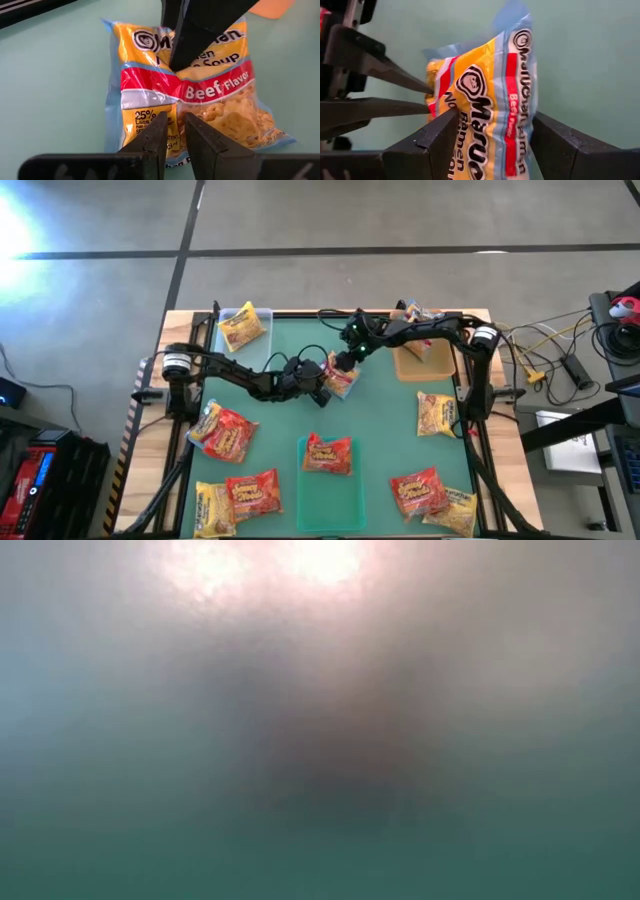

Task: Sort Maruchan noodles
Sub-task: Put the blue noodle pack into the yellow bin

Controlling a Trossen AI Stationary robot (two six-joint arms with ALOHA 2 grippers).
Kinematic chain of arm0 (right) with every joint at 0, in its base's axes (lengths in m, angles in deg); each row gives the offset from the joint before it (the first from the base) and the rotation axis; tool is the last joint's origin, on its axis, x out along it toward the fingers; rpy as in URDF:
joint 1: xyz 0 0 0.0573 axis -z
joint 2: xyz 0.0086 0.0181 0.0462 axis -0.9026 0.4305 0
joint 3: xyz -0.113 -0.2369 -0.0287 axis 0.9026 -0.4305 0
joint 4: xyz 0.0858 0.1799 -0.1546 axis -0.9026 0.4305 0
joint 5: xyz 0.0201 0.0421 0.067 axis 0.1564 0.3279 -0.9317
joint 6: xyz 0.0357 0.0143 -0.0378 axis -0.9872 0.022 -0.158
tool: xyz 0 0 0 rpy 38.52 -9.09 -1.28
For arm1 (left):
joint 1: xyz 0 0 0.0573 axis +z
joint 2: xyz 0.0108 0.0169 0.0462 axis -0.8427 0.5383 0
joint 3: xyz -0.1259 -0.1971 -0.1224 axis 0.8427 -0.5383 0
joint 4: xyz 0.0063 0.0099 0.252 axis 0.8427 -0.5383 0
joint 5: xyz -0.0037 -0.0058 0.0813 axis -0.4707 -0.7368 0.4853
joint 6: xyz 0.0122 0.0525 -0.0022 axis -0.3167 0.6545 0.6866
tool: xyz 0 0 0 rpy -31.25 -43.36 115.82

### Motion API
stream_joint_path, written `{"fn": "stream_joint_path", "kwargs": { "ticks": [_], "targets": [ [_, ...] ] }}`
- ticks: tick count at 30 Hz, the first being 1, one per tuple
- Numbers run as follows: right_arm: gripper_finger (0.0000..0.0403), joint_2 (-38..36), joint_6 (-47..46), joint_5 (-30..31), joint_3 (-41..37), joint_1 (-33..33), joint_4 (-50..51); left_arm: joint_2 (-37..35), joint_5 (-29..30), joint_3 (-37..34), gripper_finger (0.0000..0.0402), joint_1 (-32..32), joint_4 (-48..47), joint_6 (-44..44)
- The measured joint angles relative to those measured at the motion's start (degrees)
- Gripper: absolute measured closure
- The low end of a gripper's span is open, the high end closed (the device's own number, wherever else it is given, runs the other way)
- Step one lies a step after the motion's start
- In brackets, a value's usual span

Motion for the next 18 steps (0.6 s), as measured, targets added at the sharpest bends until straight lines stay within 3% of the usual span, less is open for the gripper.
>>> {"fn": "stream_joint_path", "kwargs": {
  "ticks": [7, 18],
  "targets": [
    [0.0183, 0.01, 0.18, -6.89, 0.93, -0.81, 2.70, 0.39, -0.95, -0.71, 0.0356, -0.08, -0.61, 0.21],
    [0.0184, -0.09, 1.45, -6.10, 0.31, -1.34, 2.84, 0.33, -0.48, -0.94, 0.0356, -0.04, -0.19, -0.40]
  ]
}}
